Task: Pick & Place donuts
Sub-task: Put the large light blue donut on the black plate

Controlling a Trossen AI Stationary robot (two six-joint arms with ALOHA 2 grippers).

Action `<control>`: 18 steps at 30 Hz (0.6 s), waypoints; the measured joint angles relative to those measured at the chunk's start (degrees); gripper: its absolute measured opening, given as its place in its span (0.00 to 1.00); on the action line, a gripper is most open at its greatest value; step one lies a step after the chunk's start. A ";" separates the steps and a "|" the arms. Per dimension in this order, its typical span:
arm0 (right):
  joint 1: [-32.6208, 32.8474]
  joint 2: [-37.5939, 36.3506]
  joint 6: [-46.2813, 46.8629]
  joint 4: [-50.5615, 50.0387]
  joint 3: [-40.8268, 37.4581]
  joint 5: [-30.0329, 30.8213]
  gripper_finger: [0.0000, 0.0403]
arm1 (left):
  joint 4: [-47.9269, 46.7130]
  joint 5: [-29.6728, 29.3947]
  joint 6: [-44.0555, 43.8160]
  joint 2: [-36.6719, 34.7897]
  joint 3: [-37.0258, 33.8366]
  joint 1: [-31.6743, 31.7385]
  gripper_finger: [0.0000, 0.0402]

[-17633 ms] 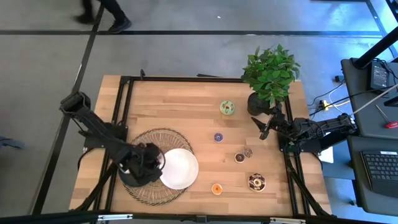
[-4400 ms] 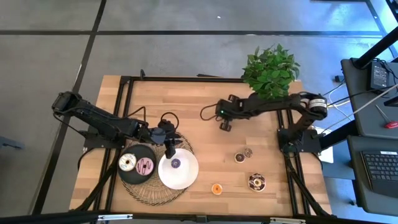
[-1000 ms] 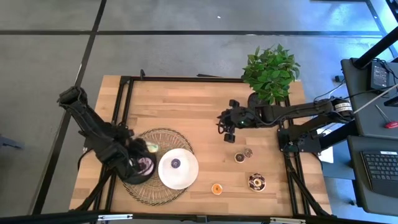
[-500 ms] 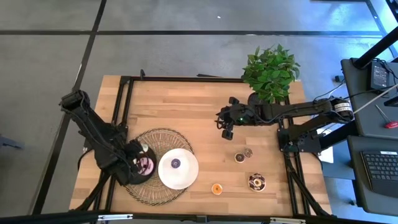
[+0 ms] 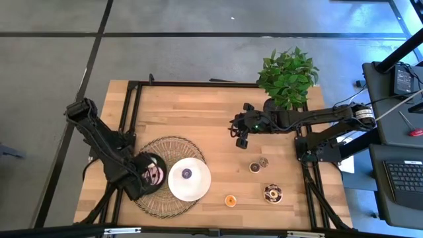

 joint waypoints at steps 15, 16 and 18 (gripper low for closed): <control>0.02 -0.04 -0.03 -0.31 0.00 0.00 0.36 | -3.42 3.43 -1.77 -0.02 1.51 0.00 0.27; 0.02 -0.04 -0.03 -0.31 0.00 0.00 0.36 | -4.57 3.27 -2.05 -0.02 2.15 0.00 0.28; 0.02 -0.04 -0.03 -0.35 0.00 0.00 0.36 | -6.60 3.04 -2.04 -0.02 3.78 0.00 0.30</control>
